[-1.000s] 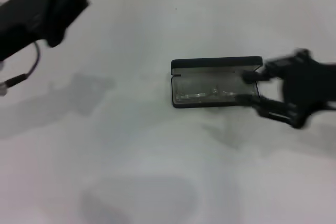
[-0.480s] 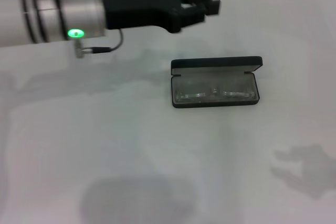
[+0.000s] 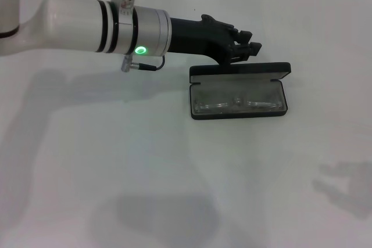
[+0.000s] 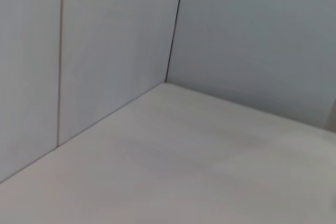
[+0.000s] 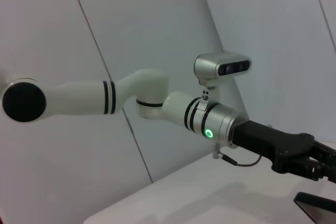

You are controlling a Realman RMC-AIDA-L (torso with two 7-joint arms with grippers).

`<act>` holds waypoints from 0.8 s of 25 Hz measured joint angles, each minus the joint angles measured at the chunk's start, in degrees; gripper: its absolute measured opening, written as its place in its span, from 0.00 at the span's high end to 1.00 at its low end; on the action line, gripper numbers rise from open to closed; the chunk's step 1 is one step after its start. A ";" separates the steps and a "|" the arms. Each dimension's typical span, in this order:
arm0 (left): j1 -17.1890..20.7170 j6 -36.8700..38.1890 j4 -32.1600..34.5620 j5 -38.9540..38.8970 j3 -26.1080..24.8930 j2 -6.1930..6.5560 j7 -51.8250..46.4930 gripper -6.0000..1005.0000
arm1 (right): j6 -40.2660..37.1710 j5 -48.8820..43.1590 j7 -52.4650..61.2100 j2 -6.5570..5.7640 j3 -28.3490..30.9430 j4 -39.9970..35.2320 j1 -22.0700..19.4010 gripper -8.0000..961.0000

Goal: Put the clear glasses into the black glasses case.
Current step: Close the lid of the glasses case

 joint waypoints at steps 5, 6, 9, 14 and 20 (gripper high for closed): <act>-0.18 -3.25 -1.17 -0.37 1.41 -0.34 -0.08 0.68 | 1.53 -0.81 -0.28 -0.02 0.10 1.63 1.05 0.64; -0.28 -3.77 -1.52 -0.64 1.95 -0.34 -0.08 0.68 | 1.66 -0.83 -0.42 -0.02 0.10 1.95 1.18 0.64; -0.46 -4.80 -2.17 -1.28 3.33 -0.35 -0.19 0.68 | 2.23 -0.87 -1.08 -0.02 0.13 2.70 1.54 0.64; -0.63 -5.63 -3.17 -1.44 3.64 -0.37 -0.19 0.68 | 3.04 -0.88 -1.58 -0.02 0.17 3.58 2.06 0.64; -0.66 -6.14 -3.94 -1.44 3.84 -0.37 -0.25 0.68 | 3.67 -0.88 -2.27 -0.02 0.21 4.66 2.22 0.64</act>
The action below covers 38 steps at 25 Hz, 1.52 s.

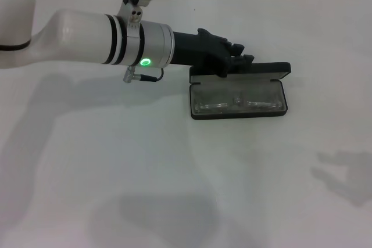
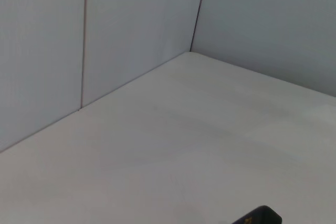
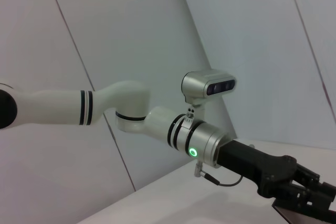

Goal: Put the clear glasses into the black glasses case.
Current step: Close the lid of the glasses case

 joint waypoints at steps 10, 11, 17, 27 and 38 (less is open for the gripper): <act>0.44 0.26 -0.06 -0.09 3.61 0.00 0.22 0.68 | 0.22 0.26 -0.54 0.00 0.01 0.95 0.22 0.64; 0.50 0.41 -0.06 -0.09 3.65 0.00 0.28 0.68 | 0.29 0.34 -0.68 0.00 0.03 1.22 0.27 0.64; 1.26 1.82 0.05 -0.12 3.71 0.00 0.43 0.68 | 0.52 0.24 -0.86 0.01 0.09 1.60 0.34 0.64; 3.42 3.54 0.34 -0.01 4.24 -0.03 2.02 0.68 | 0.43 0.29 -0.86 0.09 0.09 2.06 0.71 0.64; 5.11 5.55 0.15 0.09 4.25 -0.09 4.29 0.68 | 0.02 0.45 -0.85 0.09 0.09 2.25 0.87 0.64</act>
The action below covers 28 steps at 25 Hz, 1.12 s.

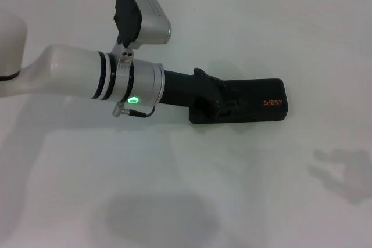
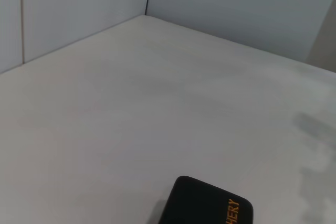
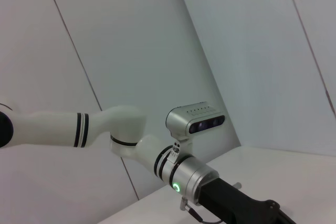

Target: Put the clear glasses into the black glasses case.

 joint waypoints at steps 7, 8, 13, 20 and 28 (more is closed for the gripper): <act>2.57 8.11 3.66 -2.49 0.14 0.19 1.21 0.68 | -0.06 -0.14 0.00 0.00 0.00 0.07 -0.01 0.64; 2.92 9.67 4.72 -2.76 0.15 0.35 0.25 0.68 | -0.07 -0.17 0.01 -0.01 -0.01 0.07 -0.02 0.64; 6.00 23.63 13.70 -3.05 -1.01 2.39 -6.31 0.68 | -0.75 -1.06 0.04 -0.01 -0.75 0.09 0.26 0.64; 16.59 50.71 26.49 -6.99 -11.30 4.43 0.25 0.58 | 0.41 0.72 0.03 0.16 -3.45 4.72 4.70 0.58; 22.64 51.15 27.79 -10.73 -15.98 6.19 -0.29 0.39 | 0.20 2.26 -0.01 0.30 -8.00 5.27 10.87 0.31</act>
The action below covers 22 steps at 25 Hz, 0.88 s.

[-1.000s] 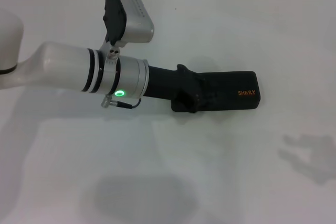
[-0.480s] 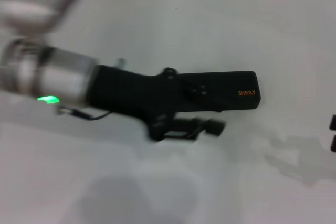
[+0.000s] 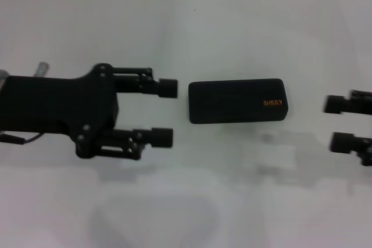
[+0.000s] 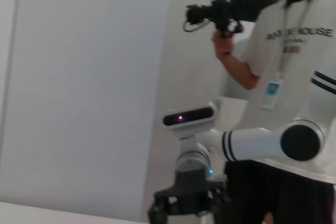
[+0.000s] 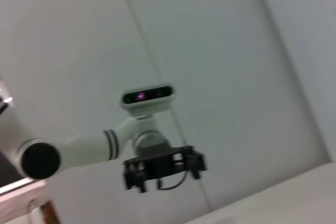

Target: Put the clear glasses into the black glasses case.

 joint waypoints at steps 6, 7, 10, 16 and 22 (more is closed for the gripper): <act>0.69 -0.08 -0.56 0.53 -1.72 0.06 1.24 0.31 | 2.32 1.13 -0.93 0.62 -7.03 0.25 4.49 0.27; 0.73 -0.11 -0.56 0.65 -1.73 0.02 1.52 0.29 | 2.97 1.90 -1.13 0.65 -8.54 0.27 4.96 0.27; 1.18 -0.28 -0.60 0.72 -1.74 -0.17 2.97 0.29 | 4.74 4.51 -2.42 0.68 -12.65 0.24 5.77 0.27; 2.21 -0.50 -0.89 0.73 -1.78 -0.41 5.16 0.29 | 6.51 6.35 -3.25 0.74 -15.57 0.27 6.80 0.27; 2.28 -0.39 -2.72 0.21 -2.66 -0.56 6.63 0.29 | 6.39 7.15 -3.69 0.67 -15.94 0.32 6.91 0.27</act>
